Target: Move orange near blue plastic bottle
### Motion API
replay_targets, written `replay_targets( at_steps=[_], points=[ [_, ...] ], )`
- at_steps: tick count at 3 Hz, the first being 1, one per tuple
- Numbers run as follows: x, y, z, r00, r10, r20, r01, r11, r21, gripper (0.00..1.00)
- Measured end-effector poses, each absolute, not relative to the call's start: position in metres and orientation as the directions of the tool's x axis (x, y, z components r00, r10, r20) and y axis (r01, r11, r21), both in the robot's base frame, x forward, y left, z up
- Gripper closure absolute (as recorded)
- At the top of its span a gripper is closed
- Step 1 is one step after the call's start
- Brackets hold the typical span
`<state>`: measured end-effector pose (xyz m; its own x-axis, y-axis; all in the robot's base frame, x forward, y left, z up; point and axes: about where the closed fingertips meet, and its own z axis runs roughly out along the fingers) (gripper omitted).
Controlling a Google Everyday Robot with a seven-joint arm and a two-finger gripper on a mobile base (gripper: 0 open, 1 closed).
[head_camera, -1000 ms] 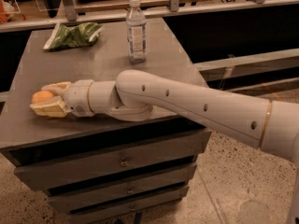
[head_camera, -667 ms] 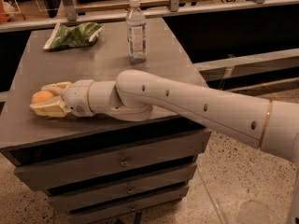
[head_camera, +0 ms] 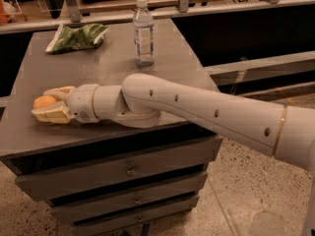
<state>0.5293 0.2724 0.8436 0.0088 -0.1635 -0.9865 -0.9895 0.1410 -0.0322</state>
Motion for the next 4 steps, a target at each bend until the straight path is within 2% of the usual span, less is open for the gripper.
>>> replay_targets(
  at_steps=[2, 3, 4],
  points=[
    [0.510, 0.268, 0.937, 0.282, -0.184, -0.941, -0.944, 0.123, -0.307, 1.00],
    [0.503, 0.254, 0.956, 0.311, -0.188, -0.932, -0.925, 0.164, -0.342, 1.00],
    [0.497, 0.233, 0.932, 0.245, -0.187, -0.951, -0.924, 0.253, -0.288, 1.00]
  ],
)
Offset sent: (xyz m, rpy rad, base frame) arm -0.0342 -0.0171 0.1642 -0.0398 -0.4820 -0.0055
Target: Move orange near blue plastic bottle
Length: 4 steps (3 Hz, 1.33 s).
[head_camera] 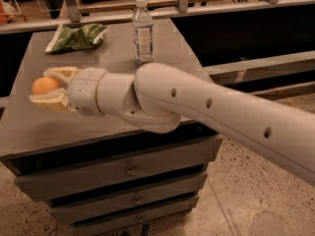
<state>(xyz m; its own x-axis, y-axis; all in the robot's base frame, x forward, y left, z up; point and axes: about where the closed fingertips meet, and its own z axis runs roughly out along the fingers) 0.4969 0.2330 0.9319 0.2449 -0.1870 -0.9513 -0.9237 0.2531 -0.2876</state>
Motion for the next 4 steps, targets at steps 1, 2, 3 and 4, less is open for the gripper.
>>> replay_targets(
  at_steps=[1, 2, 3, 4],
  points=[
    [0.480, 0.211, 0.899, 0.177, -0.204, -0.963, -0.901, 0.361, -0.242, 1.00],
    [0.470, 0.186, 0.877, 0.138, -0.227, -0.964, -0.854, 0.465, -0.231, 1.00],
    [0.465, 0.153, 0.884, 0.150, -0.246, -0.958, -0.762, 0.589, -0.270, 1.00],
    [0.453, 0.126, 0.921, 0.197, -0.253, -0.947, -0.662, 0.678, -0.319, 1.00]
  ],
)
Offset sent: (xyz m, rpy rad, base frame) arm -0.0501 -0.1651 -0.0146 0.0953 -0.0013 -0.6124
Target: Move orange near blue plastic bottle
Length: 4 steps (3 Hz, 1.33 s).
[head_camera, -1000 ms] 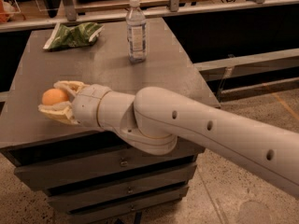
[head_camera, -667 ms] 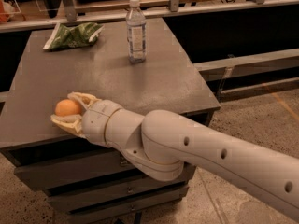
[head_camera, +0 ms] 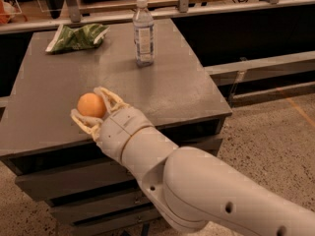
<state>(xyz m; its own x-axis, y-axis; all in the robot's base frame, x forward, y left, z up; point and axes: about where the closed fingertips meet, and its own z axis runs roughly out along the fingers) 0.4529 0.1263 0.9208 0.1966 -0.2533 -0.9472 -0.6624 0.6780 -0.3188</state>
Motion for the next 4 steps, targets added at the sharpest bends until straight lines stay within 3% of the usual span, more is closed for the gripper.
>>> replay_targets(
  at_steps=[2, 4],
  points=[
    [0.454, 0.107, 0.937, 0.206, -0.255, -0.945, -0.605, 0.726, -0.328, 1.00],
    [0.507, 0.058, 0.941, 0.171, -0.313, -0.934, -0.453, 0.817, -0.357, 1.00]
  ],
)
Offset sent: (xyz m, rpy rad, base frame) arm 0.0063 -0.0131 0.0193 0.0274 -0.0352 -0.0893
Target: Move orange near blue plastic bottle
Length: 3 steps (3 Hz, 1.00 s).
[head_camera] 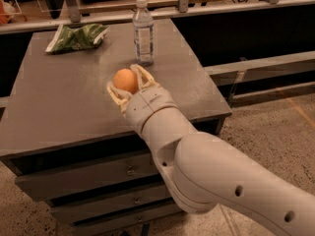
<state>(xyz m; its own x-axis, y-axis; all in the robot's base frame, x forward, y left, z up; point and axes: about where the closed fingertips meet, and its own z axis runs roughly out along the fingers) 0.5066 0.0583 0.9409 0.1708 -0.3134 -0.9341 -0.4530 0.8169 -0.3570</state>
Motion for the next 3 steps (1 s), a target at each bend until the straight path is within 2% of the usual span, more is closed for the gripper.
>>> replay_targets(
  at_steps=[1, 3],
  points=[
    [0.532, 0.027, 0.941, 0.130, -0.353, -0.926, -0.404, 0.834, -0.375, 1.00],
    [0.557, -0.008, 0.917, 0.013, -0.343, -0.939, -0.405, 0.857, -0.318, 1.00]
  ],
)
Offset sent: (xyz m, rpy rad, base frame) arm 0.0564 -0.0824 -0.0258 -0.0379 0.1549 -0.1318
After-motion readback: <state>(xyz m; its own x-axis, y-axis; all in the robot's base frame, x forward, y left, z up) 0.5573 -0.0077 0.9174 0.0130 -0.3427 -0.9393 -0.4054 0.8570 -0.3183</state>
